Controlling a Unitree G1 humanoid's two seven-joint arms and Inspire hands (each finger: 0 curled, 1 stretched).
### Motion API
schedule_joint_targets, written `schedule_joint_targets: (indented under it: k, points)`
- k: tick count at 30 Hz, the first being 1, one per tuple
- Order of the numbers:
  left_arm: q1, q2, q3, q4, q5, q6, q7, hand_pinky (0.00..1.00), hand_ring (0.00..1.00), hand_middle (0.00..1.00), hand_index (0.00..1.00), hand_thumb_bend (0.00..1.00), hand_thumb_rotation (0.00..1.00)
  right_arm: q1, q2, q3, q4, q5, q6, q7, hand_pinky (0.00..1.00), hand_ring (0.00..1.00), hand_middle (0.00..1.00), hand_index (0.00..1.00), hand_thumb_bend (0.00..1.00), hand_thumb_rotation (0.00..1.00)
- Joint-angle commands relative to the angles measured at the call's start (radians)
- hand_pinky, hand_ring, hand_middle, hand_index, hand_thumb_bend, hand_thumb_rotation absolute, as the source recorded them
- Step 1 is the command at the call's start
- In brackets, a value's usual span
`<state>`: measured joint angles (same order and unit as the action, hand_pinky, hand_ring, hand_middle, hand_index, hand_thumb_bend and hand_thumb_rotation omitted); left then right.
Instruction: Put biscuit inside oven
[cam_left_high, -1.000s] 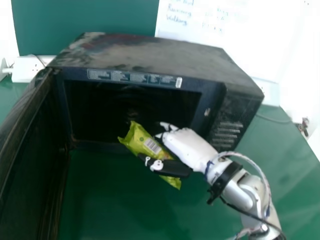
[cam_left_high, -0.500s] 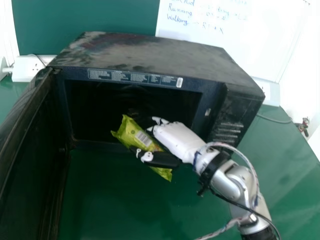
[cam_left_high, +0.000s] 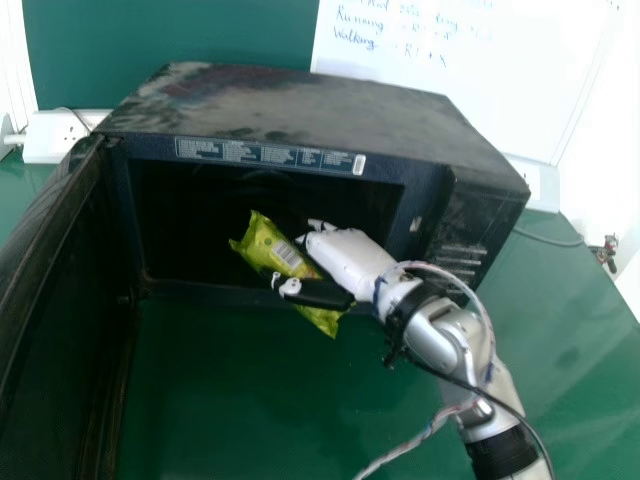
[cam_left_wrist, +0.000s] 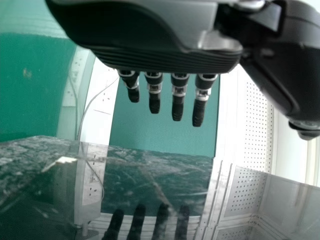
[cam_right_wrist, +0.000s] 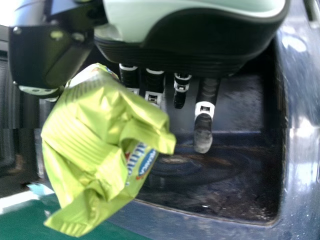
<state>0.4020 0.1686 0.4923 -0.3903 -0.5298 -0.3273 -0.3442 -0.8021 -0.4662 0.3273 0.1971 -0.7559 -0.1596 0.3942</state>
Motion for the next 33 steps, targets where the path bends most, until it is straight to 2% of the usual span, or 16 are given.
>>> schedule_joint_targets:
  k: [1, 7, 12, 17, 25, 26, 28, 30, 31, 33]
  points:
    - [0.005, -0.002, 0.001, 0.000, 0.000, -0.008, -0.004, 0.62, 0.81, 0.92, 0.94, 0.83, 1.00, -0.048, 0.013, 0.015, 0.046, -0.009, 0.001, -0.030, 0.17, 0.44, 0.50, 0.27, 0.50, 0.00]
    - [-0.006, -0.003, 0.002, 0.017, -0.006, -0.024, -0.024, 0.63, 0.81, 0.91, 0.94, 0.83, 1.00, -0.120, 0.039, 0.039, 0.173, -0.013, -0.003, -0.068, 0.18, 0.43, 0.50, 0.28, 0.50, 0.00]
    - [-0.002, -0.005, -0.003, 0.002, -0.013, -0.002, -0.013, 0.62, 0.79, 0.90, 0.93, 0.83, 1.00, -0.176, 0.057, 0.058, 0.274, -0.015, -0.013, -0.109, 0.18, 0.44, 0.49, 0.27, 0.50, 0.00]
    - [-0.006, -0.005, -0.004, 0.006, -0.004, -0.010, -0.013, 0.65, 0.80, 0.90, 0.92, 0.82, 1.00, -0.235, 0.077, 0.079, 0.375, -0.019, -0.021, -0.151, 0.18, 0.44, 0.49, 0.27, 0.50, 0.00]
    - [-0.005, -0.006, -0.010, 0.001, -0.011, -0.004, -0.016, 0.65, 0.81, 0.89, 0.90, 0.82, 1.00, -0.343, 0.132, 0.106, 0.572, -0.014, -0.028, -0.222, 0.18, 0.44, 0.49, 0.28, 0.50, 0.00]
    - [-0.005, -0.007, -0.011, 0.000, -0.006, -0.006, -0.015, 0.65, 0.81, 0.89, 0.90, 0.81, 1.00, -0.357, 0.140, 0.108, 0.598, -0.012, -0.030, -0.229, 0.18, 0.44, 0.50, 0.28, 0.50, 0.00]
    - [-0.004, -0.005, -0.011, -0.001, -0.011, -0.001, -0.015, 0.73, 0.85, 0.89, 0.90, 0.80, 1.00, -0.387, 0.152, 0.117, 0.652, -0.015, -0.040, -0.251, 0.18, 0.43, 0.50, 0.28, 0.50, 0.00]
    - [-0.006, -0.003, -0.010, 0.004, -0.020, -0.004, -0.023, 0.74, 0.86, 0.90, 0.90, 0.80, 1.00, -0.421, 0.169, 0.127, 0.709, -0.023, -0.033, -0.279, 0.19, 0.44, 0.50, 0.29, 0.50, 0.00]
    - [-0.005, -0.002, -0.011, 0.001, -0.020, -0.003, -0.024, 0.67, 0.82, 0.90, 0.91, 0.82, 1.00, -0.437, 0.178, 0.130, 0.735, -0.024, -0.025, -0.291, 0.18, 0.44, 0.50, 0.29, 0.50, 0.00]
    - [-0.006, -0.003, -0.010, 0.005, -0.015, -0.013, -0.030, 0.59, 0.77, 0.91, 0.91, 0.82, 1.00, -0.472, 0.194, 0.147, 0.787, -0.035, -0.008, -0.311, 0.18, 0.44, 0.50, 0.29, 0.50, 0.00]
